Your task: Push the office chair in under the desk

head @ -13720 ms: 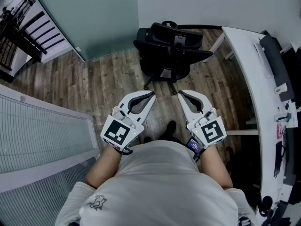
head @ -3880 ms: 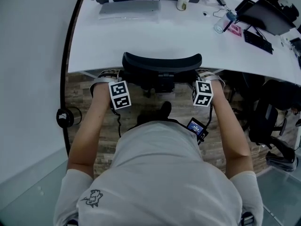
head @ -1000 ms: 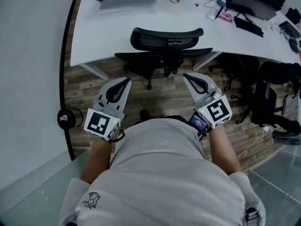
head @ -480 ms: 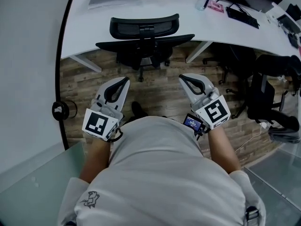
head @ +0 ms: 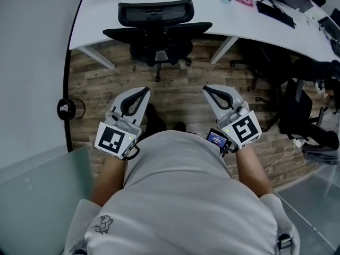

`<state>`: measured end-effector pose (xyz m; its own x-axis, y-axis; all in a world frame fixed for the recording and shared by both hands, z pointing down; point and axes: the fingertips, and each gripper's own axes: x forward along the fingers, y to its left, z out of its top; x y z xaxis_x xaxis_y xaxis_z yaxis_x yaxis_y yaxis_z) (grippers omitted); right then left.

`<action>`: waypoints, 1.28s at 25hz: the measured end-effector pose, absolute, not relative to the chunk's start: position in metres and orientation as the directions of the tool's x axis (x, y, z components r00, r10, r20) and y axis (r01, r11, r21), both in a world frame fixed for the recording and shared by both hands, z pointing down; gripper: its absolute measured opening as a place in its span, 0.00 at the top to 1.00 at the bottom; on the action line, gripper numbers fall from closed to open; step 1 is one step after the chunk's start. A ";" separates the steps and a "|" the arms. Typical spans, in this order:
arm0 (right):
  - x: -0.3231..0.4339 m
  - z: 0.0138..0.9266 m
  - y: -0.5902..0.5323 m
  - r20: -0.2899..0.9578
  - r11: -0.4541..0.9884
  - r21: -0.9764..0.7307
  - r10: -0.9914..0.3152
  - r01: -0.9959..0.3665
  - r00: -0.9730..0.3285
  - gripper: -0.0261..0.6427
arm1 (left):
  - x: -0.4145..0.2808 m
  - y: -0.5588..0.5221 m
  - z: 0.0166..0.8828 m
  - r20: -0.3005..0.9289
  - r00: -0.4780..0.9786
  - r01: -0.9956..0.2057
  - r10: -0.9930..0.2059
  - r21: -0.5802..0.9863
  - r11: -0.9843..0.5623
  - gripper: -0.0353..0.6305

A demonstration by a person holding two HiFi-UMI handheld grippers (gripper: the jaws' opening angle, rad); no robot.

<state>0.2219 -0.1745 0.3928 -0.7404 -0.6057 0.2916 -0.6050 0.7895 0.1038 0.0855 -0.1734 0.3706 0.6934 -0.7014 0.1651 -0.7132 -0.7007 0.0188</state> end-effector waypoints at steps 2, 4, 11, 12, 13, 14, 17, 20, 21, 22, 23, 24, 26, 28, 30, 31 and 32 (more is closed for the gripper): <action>0.225 0.395 -0.160 0.291 0.795 0.095 -0.598 -0.599 -0.747 0.96 | 0.089 -0.159 0.371 0.172 0.686 -0.719 -0.707 0.018 -0.694 0.95; 0.225 0.397 -0.148 0.292 0.799 0.085 -0.592 -0.596 -0.751 0.96 | 0.088 -0.147 0.371 0.181 0.681 -0.724 -0.710 0.017 -0.690 0.95; 0.214 0.393 -0.111 0.284 0.793 0.084 -0.600 -0.604 -0.748 0.96 | 0.084 -0.115 0.369 0.191 0.701 -0.701 -0.688 0.003 -0.713 0.95; 0.210 0.392 -0.107 0.282 0.789 0.086 -0.605 -0.608 -0.745 0.96 | 0.082 -0.111 0.369 0.189 0.706 -0.695 -0.682 0.001 -0.719 0.95; 0.207 0.390 -0.103 0.281 0.786 0.089 -0.609 -0.612 -0.742 0.96 | 0.079 -0.106 0.368 0.190 0.711 -0.690 -0.677 0.003 -0.723 0.95; 0.202 0.388 -0.099 0.279 0.784 0.091 -0.612 -0.614 -0.740 0.96 | 0.075 -0.102 0.368 0.192 0.714 -0.687 -0.673 0.006 -0.727 0.95; 0.182 0.381 -0.087 0.270 0.778 0.088 -0.620 -0.622 -0.737 0.96 | 0.058 -0.089 0.363 0.189 0.723 -0.679 -0.665 0.016 -0.734 0.95; 0.155 0.378 -0.072 0.271 0.779 0.096 -0.620 -0.620 -0.736 0.96 | 0.033 -0.073 0.357 0.174 0.728 -0.676 -0.664 0.015 -0.737 0.95; 0.145 0.378 -0.067 0.270 0.779 0.099 -0.620 -0.620 -0.736 0.96 | 0.023 -0.067 0.356 0.166 0.728 -0.676 -0.665 0.017 -0.736 0.95; 0.135 0.377 -0.063 0.269 0.778 0.100 -0.622 -0.621 -0.736 0.96 | 0.013 -0.062 0.356 0.161 0.729 -0.677 -0.666 0.020 -0.736 0.95; 0.126 0.377 -0.059 0.265 0.776 0.100 -0.624 -0.623 -0.735 0.96 | 0.003 -0.058 0.356 0.159 0.729 -0.677 -0.666 0.020 -0.736 0.95; 0.118 0.376 -0.055 0.261 0.774 0.101 -0.627 -0.625 -0.734 0.96 | -0.005 -0.054 0.357 0.159 0.729 -0.677 -0.666 0.019 -0.736 0.95; 0.103 0.377 -0.047 0.258 0.769 0.103 -0.633 -0.631 -0.730 0.96 | -0.021 -0.045 0.357 0.155 0.731 -0.674 -0.664 0.017 -0.738 0.95; 0.089 0.378 -0.040 0.259 0.766 0.108 -0.637 -0.634 -0.726 0.96 | -0.036 -0.038 0.358 0.149 0.733 -0.672 -0.663 0.016 -0.740 0.95; 0.078 0.379 -0.035 0.262 0.764 0.107 -0.639 -0.636 -0.723 0.96 | -0.048 -0.033 0.358 0.148 0.737 -0.669 -0.660 0.017 -0.743 0.95; 0.072 0.379 -0.032 0.264 0.764 0.105 -0.639 -0.637 -0.723 0.96 | -0.054 -0.030 0.358 0.148 0.738 -0.668 -0.659 0.018 -0.744 0.95; 0.067 0.379 -0.030 0.266 0.764 0.104 -0.638 -0.637 -0.723 0.96 | -0.059 -0.029 0.357 0.146 0.739 -0.667 -0.658 0.019 -0.745 0.95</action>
<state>0.0671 -0.0299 0.3790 -0.7226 -0.6381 0.2657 -0.6367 0.7641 0.1035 -0.0592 -0.0286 0.3572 0.7387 -0.6580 0.1464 -0.6672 -0.7446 0.0194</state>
